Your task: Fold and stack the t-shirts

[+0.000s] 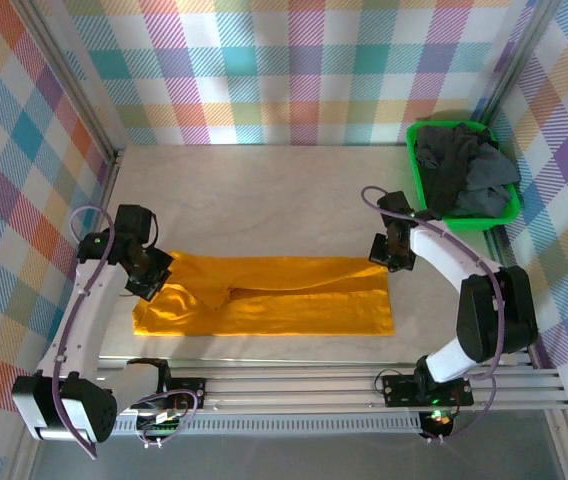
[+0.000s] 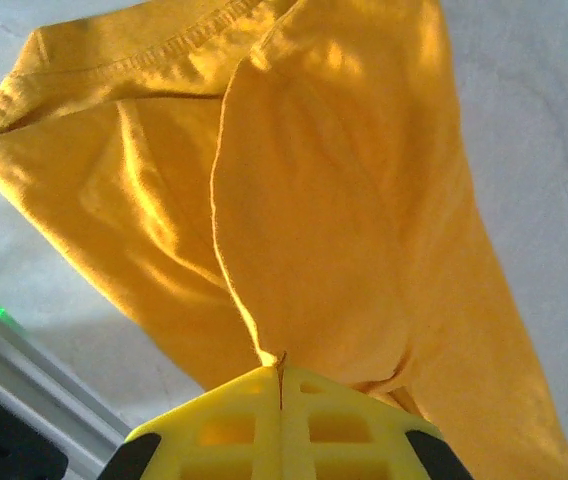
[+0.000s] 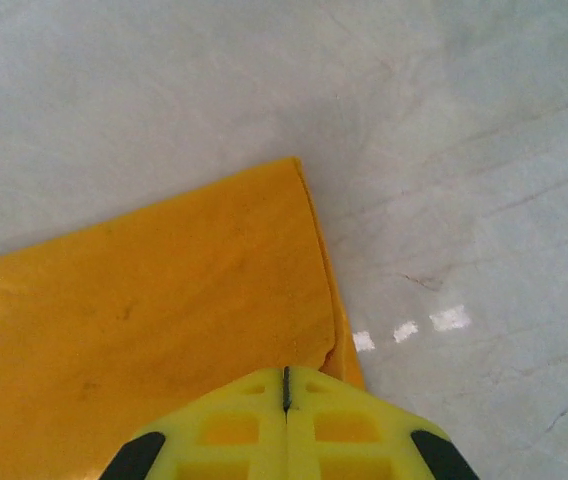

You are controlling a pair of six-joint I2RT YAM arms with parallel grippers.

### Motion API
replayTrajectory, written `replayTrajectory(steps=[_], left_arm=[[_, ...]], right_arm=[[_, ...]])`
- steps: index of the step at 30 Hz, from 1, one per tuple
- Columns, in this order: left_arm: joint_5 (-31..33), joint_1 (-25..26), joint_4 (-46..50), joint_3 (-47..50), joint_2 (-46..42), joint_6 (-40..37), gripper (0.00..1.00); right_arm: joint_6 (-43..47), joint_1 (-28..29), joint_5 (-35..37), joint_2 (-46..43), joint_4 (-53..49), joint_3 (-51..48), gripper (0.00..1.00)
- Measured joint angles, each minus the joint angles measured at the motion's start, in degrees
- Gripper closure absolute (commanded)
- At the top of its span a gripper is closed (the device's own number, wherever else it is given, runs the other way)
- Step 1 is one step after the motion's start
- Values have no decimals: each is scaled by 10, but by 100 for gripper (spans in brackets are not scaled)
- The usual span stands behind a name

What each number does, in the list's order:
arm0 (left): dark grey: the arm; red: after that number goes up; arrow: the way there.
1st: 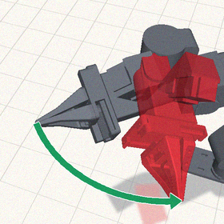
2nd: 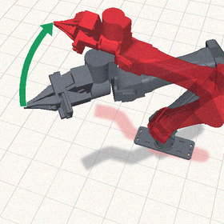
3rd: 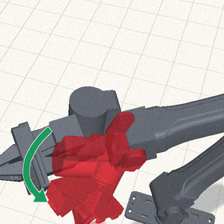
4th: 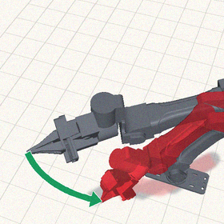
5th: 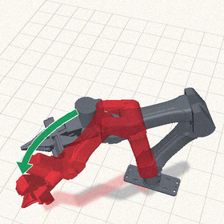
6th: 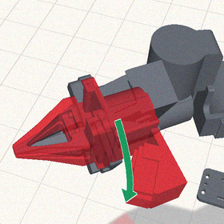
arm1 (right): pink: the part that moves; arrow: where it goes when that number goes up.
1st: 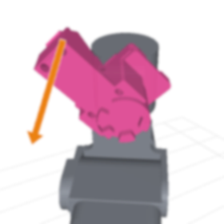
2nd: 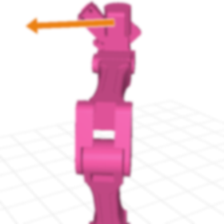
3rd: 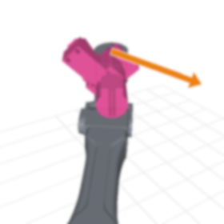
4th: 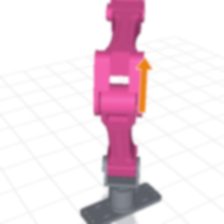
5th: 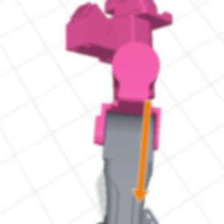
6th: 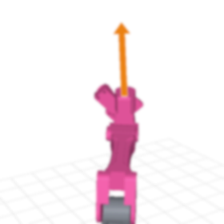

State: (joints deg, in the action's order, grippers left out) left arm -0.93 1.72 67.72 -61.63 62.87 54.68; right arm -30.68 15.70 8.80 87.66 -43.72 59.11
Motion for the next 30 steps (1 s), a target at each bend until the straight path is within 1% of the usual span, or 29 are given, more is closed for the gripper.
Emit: replayTrajectory(steps=[4,15,16,18,19,20,21,22,23,24,25,27,28,30], left_arm=[[0,0,1,6,-15,2,100],[-5,0,4,83,-53,10,100],[-5,0,3,87,-55,10,100],[-5,0,1,100,-57,10,100],[-6,0,0,109,-57,10,100],[-7,0,-2,118,-56,9,95],[-10,0,-2,125,-54,7,88],[-10,0,-1,128,-51,6,80],[-12,0,-1,130,-47,1,69],[-11,0,-2,130,-44,-2,62],[-10,0,-2,129,-43,-2,57],[-4,0,2,121,-39,-7,55],[0,0,3,112,-37,-7,56],[6,0,-2,88,-23,-10,61]], right_arm=[[1,0,0,0,-9,-9,100],[0,0,-3,0,-12,-30,100],[0,0,-3,0,-13,-33,98],[-4,0,-3,0,-18,-37,81],[-4,0,-3,0,-20,-37,75],[-7,0,-2,0,-24,-37,71],[-12,0,1,0,-28,-37,68],[-15,0,4,-1,-31,-38,66],[-19,0,8,-6,-34,-38,65],[-21,0,11,-15,-37,-39,65],[-22,0,13,-24,-40,-40,65],[-25,0,14,-49,-40,-38,67],[-27,1,13,-56,-40,-36,70],[-29,6,7,-58,-39,-24,74]])
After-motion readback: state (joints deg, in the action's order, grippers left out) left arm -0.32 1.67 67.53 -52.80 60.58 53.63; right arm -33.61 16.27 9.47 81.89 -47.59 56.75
